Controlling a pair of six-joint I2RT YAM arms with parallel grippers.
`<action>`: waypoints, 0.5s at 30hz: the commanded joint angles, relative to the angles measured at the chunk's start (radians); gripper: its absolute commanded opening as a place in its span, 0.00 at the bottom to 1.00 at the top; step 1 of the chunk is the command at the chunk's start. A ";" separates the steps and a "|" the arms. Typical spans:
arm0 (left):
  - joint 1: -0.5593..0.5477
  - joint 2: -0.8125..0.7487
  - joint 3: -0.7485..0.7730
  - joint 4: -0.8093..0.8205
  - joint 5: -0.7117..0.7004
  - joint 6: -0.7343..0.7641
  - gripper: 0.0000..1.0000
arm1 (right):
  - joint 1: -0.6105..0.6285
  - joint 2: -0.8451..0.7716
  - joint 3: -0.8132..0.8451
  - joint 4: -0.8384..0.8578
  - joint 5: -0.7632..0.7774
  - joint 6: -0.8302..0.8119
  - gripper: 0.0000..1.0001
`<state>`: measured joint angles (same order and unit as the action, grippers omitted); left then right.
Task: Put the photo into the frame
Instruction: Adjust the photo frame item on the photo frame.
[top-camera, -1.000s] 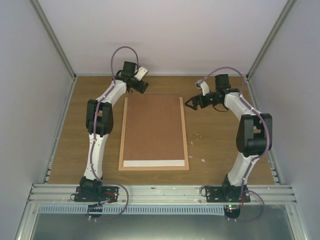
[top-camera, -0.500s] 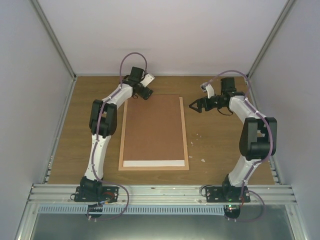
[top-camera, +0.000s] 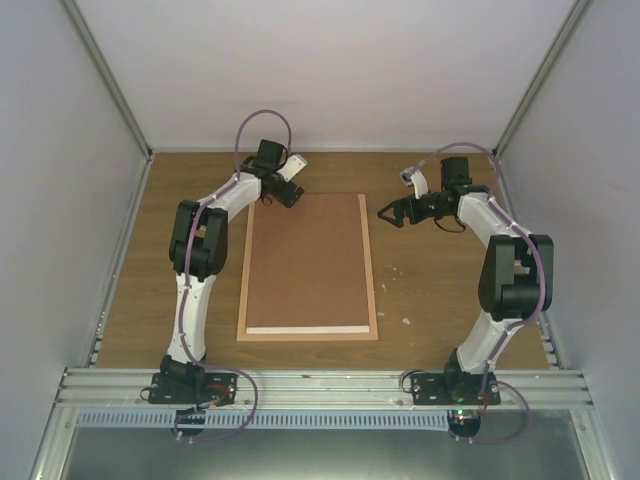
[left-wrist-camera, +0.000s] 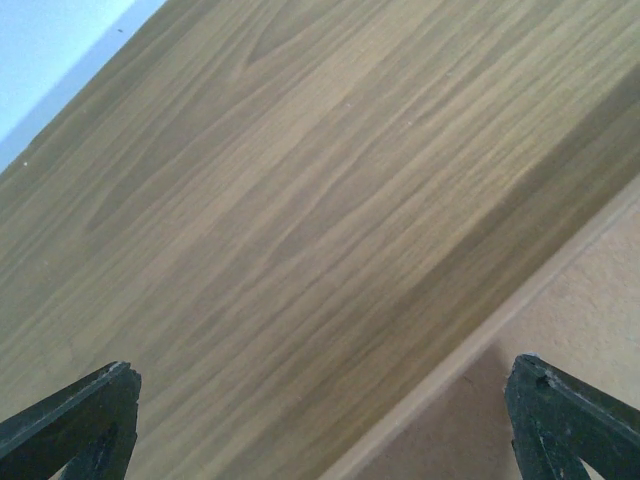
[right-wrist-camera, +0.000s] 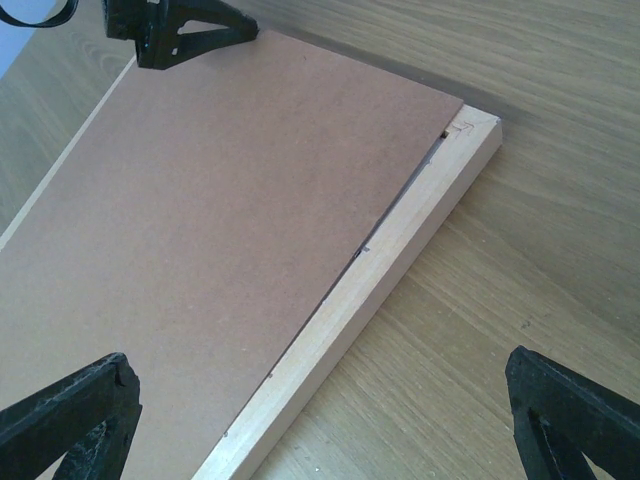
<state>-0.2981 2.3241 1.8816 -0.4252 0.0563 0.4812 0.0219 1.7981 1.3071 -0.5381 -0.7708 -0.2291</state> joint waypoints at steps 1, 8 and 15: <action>-0.012 -0.049 -0.054 -0.020 0.018 0.007 0.99 | -0.006 -0.013 -0.006 0.012 -0.027 -0.007 1.00; -0.015 -0.057 -0.072 -0.027 0.030 0.008 0.99 | -0.007 -0.006 -0.011 0.014 -0.030 -0.008 1.00; -0.007 -0.041 -0.013 -0.055 0.043 -0.023 0.99 | -0.007 -0.006 -0.017 0.016 -0.039 -0.005 1.00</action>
<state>-0.3004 2.2890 1.8309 -0.4343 0.0803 0.4793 0.0219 1.7981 1.3052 -0.5373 -0.7876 -0.2291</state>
